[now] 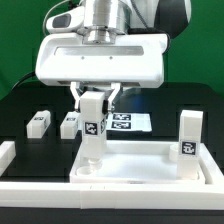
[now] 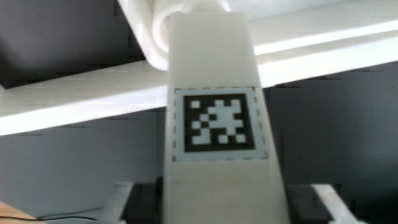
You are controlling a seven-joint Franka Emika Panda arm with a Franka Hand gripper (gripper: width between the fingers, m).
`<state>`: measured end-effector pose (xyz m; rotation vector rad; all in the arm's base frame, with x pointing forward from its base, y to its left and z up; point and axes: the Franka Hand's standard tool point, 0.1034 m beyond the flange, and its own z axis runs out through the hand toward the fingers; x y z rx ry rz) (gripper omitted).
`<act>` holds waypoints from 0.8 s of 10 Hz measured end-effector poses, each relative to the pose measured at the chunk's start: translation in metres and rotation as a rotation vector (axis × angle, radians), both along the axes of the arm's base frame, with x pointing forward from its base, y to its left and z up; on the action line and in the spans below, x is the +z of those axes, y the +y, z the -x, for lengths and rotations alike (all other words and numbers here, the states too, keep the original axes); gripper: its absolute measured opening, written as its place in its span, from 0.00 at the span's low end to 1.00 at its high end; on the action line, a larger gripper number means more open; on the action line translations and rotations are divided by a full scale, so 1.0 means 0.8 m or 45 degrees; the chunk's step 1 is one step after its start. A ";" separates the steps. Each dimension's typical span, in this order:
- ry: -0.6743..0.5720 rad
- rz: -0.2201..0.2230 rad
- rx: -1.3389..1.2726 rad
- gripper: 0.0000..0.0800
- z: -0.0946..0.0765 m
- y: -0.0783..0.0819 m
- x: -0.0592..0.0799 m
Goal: Assemble desk
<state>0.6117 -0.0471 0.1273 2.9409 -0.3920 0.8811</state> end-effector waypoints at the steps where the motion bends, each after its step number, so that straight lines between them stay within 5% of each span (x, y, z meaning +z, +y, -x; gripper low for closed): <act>1: -0.004 0.001 0.001 0.36 -0.002 -0.001 0.003; 8: -0.024 0.025 -0.009 0.36 -0.009 -0.015 -0.003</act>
Offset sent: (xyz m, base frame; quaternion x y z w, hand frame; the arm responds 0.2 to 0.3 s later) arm 0.0019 -0.0036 -0.0126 0.0003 0.0156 -0.0044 0.9999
